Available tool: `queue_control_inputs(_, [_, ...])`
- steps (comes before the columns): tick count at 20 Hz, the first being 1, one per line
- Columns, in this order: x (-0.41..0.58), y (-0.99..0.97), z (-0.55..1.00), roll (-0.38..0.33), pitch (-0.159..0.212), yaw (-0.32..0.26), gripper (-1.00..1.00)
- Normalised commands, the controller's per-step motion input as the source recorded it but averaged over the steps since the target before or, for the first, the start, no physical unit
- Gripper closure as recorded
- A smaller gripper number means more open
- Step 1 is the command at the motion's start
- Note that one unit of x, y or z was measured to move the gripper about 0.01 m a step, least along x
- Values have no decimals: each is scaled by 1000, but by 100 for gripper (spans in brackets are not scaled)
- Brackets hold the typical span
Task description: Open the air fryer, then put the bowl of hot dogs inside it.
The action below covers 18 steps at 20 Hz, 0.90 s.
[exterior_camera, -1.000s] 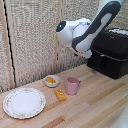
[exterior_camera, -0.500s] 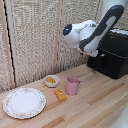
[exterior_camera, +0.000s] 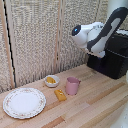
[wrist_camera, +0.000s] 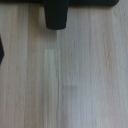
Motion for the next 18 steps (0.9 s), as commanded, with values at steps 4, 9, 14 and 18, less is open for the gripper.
queue_control_inputs(4, [0, -686, -74, 0, -3, 80, -100])
queue_control_inputs(9, [0, -607, -3, -5, 0, 82, -100])
queue_control_inputs(14, [3, -482, 0, -26, 11, 48, -100])
queue_control_inputs(18, [181, -438, -14, 0, 26, 22, -100])
